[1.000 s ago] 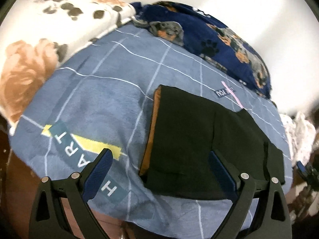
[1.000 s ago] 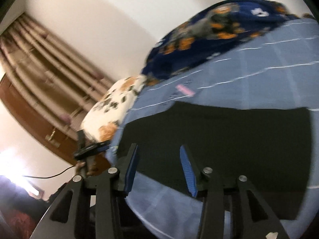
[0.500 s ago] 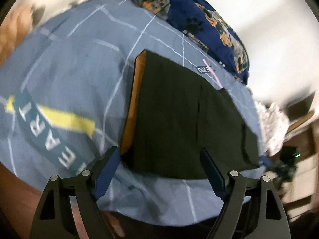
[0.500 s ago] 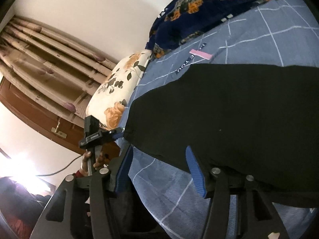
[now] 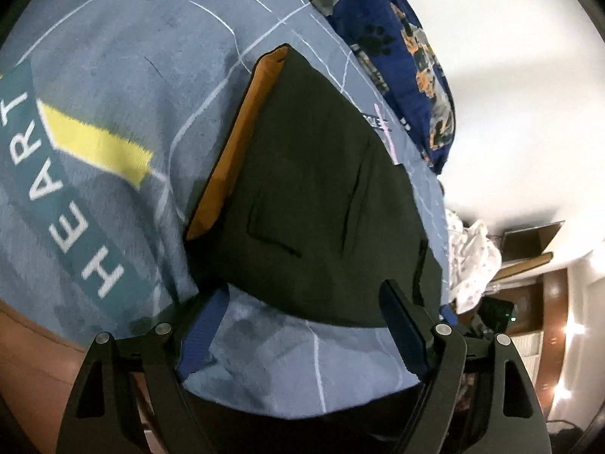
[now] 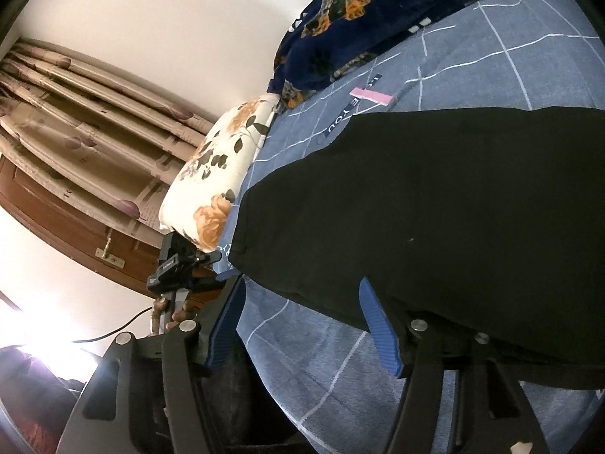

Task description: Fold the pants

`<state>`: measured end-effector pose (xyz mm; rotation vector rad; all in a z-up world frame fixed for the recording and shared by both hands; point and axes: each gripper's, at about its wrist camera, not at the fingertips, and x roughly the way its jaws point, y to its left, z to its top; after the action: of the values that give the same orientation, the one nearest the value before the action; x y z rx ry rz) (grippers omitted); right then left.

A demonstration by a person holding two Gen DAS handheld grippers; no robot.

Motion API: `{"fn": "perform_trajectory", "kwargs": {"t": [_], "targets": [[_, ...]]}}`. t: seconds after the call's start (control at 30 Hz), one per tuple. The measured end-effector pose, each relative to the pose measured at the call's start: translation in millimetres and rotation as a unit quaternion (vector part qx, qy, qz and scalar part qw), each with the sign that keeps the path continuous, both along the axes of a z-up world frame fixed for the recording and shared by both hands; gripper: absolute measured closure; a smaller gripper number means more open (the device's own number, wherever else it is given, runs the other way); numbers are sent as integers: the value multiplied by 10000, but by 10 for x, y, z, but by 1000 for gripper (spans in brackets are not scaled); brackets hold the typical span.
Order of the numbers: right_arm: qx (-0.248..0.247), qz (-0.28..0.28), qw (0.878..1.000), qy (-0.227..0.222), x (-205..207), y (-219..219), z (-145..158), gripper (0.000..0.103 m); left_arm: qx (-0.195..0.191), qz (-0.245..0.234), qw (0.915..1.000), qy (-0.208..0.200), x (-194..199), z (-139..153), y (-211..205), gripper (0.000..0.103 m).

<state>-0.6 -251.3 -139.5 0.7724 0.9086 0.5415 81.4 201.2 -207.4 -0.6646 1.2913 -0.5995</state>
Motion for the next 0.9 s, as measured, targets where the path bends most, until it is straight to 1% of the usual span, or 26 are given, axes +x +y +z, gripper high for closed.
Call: {"fn": "perform_trajectory", "kwargs": {"t": [0.13,0.23,0.33,0.37,0.4,0.47,0.53,0.6,0.67,0.77,0.8,0.83,0.9], "targets": [[52,-35,10000,33,-2,-3,-1,40,-63,92,9999,-132,12,-5,-3,22],[48,-39,10000,30,3,-3,-1,36,-335,214,9985,-384,-25,5,30,21],[64,-51,10000,29,0,-7,2,32,-797,264,9933,-790,-82,122,94,21],[65,-66,9999,52,5,-10,-10,31,-865,226,9917,-927,-94,173,105,21],[76,-74,9999,69,13,-10,-16,30,-803,182,9917,-985,-89,197,94,21],[136,-107,9998,124,26,-22,-45,29,-528,122,9945,-900,-55,163,33,21],[184,-128,9996,153,27,-30,-62,29,-418,164,9958,-794,-28,98,0,21],[169,-122,9997,144,30,-22,-56,29,-347,199,9975,-586,-4,8,-1,21],[169,-117,9997,132,36,-17,-51,29,-408,257,9976,-503,-13,-49,9,22],[179,-120,9997,143,33,-22,-63,27,-409,270,9974,-534,1,-35,-30,21],[191,-117,9996,154,36,-21,-66,27,-461,263,9970,-559,18,-22,-53,21],[202,-116,9996,166,35,-20,-76,27,-553,277,9964,-575,32,-16,-67,21],[210,-102,9995,192,43,-4,-82,27,-979,426,9919,-690,44,33,-57,21]]}}
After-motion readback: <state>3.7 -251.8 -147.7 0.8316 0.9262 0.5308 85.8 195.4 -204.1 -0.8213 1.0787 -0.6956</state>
